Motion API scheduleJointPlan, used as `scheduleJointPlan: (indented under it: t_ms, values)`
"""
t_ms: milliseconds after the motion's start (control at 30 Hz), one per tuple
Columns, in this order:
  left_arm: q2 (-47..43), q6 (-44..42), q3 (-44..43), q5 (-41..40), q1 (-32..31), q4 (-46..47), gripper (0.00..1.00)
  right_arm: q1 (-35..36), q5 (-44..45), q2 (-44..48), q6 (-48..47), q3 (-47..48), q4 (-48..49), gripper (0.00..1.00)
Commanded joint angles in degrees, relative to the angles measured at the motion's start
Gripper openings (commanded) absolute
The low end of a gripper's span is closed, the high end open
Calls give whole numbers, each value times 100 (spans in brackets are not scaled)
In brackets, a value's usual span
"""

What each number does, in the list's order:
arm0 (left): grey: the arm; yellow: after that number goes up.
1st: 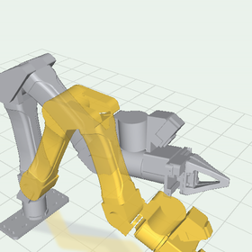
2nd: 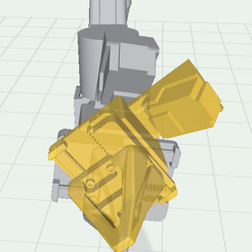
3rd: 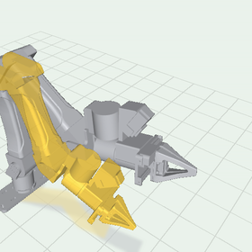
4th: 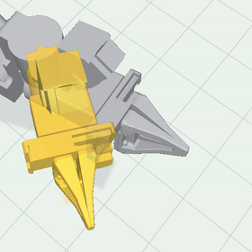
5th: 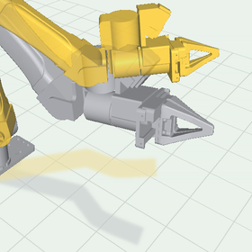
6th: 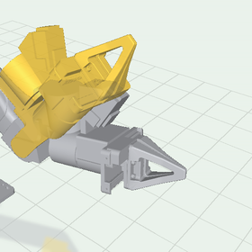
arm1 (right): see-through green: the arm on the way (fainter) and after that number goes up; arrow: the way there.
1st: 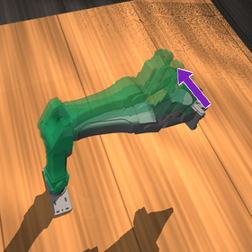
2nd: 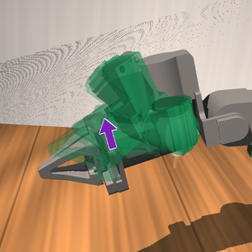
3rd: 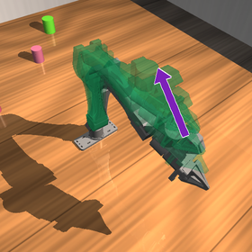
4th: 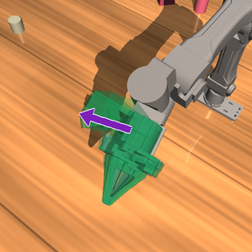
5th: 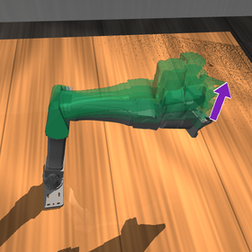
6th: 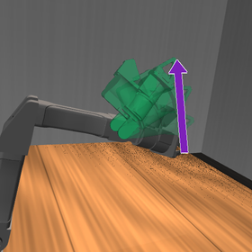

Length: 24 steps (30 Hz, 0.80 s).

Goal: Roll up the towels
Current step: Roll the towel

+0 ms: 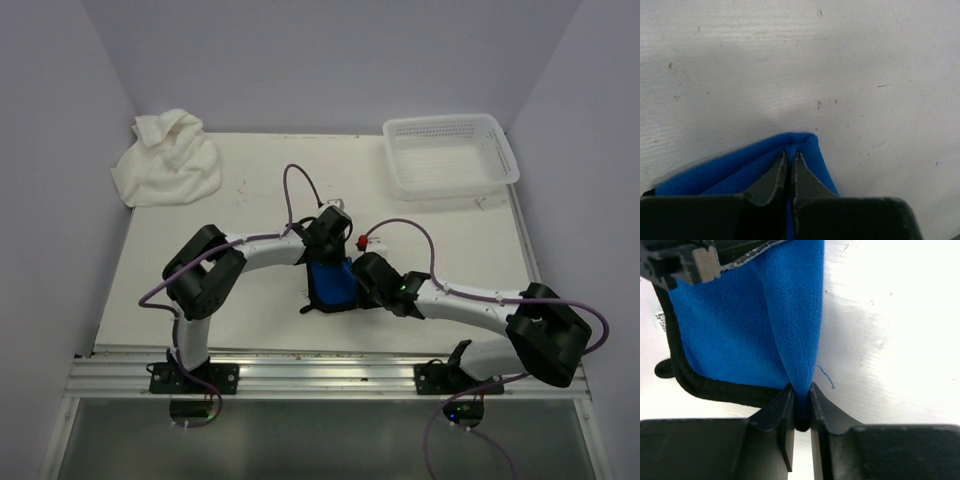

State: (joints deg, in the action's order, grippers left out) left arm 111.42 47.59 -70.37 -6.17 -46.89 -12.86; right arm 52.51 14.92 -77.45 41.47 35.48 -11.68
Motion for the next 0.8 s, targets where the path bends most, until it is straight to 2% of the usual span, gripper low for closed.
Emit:
scheduleJointPlan:
  t_ms: [0, 233, 267, 367, 567, 767]
  values:
    - [-234, 162, 190, -95, 180, 126, 0, 66, 248, 300, -631, 301, -931, 21]
    - [-533, 461, 735, 73, 295, 688, 0, 66, 56, 1081, -667, 55, -801, 36]
    - [-542, 470, 752, 73, 312, 697, 0, 66, -6, 1135, -632, 12, -792, 42]
    - [-612, 531, 823, 55, 312, 741, 0, 66, -24, 1346, -430, -129, -757, 51]
    - [-726, 654, 1034, 134, 348, 943, 0, 66, -191, 1540, -148, -524, -125, 54]
    - [-849, 760, 1253, 292, 409, 1154, 0, 66, -165, 1303, -8, -613, 324, 54]
